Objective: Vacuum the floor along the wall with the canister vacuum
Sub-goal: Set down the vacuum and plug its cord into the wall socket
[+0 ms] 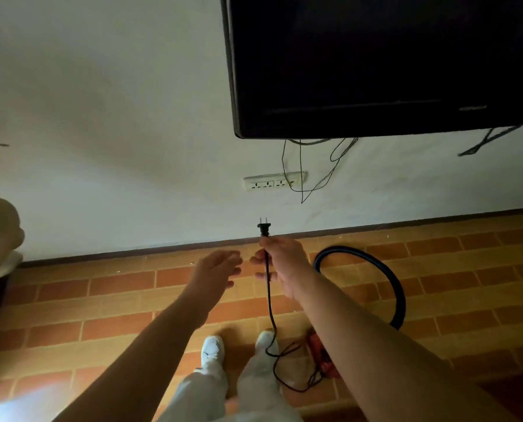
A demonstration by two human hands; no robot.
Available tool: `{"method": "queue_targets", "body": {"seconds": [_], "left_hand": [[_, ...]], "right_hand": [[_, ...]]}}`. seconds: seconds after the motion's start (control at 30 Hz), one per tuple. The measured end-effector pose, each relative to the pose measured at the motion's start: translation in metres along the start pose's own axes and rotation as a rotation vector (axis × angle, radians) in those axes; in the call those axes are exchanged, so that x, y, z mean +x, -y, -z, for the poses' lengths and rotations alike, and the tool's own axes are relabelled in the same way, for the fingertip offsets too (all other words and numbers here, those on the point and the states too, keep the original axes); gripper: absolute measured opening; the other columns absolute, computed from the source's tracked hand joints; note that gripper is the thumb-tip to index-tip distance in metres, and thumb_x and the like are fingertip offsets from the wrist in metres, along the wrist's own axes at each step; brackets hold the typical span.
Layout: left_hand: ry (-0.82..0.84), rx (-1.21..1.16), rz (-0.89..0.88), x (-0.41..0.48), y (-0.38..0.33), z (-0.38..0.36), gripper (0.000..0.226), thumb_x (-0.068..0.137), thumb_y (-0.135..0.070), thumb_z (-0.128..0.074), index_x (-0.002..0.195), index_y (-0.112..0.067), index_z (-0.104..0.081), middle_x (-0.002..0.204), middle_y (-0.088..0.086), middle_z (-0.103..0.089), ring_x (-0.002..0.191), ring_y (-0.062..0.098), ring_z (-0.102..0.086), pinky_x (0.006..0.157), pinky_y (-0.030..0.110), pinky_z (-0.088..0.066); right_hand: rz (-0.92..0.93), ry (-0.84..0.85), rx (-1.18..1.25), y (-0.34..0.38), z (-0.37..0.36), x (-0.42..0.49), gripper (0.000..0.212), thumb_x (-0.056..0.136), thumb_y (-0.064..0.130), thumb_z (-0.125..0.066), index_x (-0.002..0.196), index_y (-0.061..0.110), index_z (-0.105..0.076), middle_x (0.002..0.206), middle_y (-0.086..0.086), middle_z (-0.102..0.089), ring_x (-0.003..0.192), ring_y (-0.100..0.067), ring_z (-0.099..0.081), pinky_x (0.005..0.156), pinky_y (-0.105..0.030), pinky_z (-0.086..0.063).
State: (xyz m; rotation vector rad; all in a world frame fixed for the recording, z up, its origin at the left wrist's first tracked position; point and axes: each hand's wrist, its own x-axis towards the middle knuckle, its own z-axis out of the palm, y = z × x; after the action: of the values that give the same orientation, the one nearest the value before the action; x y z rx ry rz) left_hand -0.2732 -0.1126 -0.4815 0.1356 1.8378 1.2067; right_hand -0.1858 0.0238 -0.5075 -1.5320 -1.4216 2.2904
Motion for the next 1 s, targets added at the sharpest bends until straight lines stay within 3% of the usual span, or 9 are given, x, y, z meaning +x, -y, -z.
{"method": "queue_targets", "body": {"seconds": [0.1,0.2,0.4,0.53,1.0], "left_hand": [[-0.029,-0.029,0.023,0.02,0.016,0.007,0.013,0.101,-0.016,-0.058,0.105,-0.02,-0.07,0.111,0.01,-0.073,0.108,0.03,-0.067,0.088,0.04,-0.052],[-0.035,-0.059,0.037,0.047,0.029,0.012,0.014,0.101,-0.014,-0.057,0.106,-0.017,-0.07,0.109,0.01,-0.073,0.106,0.029,-0.068,0.09,0.044,-0.053],[-0.055,-0.134,0.076,0.116,0.054,0.006,0.015,0.101,-0.012,-0.056,0.107,-0.014,-0.07,0.106,0.007,-0.075,0.104,0.026,-0.07,0.091,0.044,-0.055],[-0.063,-0.17,0.092,0.15,0.067,0.006,0.016,0.101,-0.014,-0.055,0.107,-0.015,-0.071,0.105,0.005,-0.075,0.103,0.024,-0.071,0.092,0.044,-0.055],[-0.051,-0.197,0.19,0.175,0.103,0.019,0.019,0.104,-0.013,-0.05,0.11,-0.012,-0.068,0.107,0.007,-0.074,0.104,0.025,-0.071,0.094,0.045,-0.055]], "right_hand": [[-0.028,-0.054,-0.057,0.007,-0.004,0.042,0.019,0.105,0.026,-0.057,0.111,0.01,-0.066,0.089,-0.008,-0.074,0.087,-0.022,-0.076,0.087,-0.051,-0.062],[-0.038,-0.105,-0.051,0.011,-0.011,0.087,0.015,0.105,0.022,-0.056,0.11,0.011,-0.065,0.084,-0.007,-0.071,0.08,-0.019,-0.074,0.09,-0.052,-0.06],[-0.035,-0.167,-0.087,0.005,-0.023,0.175,0.014,0.106,0.019,-0.054,0.108,0.01,-0.065,0.08,-0.008,-0.069,0.071,-0.018,-0.075,0.079,-0.047,-0.06],[-0.026,-0.191,-0.141,0.0,-0.025,0.218,0.016,0.106,0.021,-0.054,0.109,0.009,-0.065,0.081,-0.008,-0.07,0.071,-0.018,-0.077,0.079,-0.05,-0.063],[0.102,-0.243,-0.28,-0.008,-0.023,0.257,0.017,0.107,0.023,-0.055,0.105,0.011,-0.066,0.083,-0.009,-0.068,0.072,-0.019,-0.076,0.069,-0.045,-0.066]]}}
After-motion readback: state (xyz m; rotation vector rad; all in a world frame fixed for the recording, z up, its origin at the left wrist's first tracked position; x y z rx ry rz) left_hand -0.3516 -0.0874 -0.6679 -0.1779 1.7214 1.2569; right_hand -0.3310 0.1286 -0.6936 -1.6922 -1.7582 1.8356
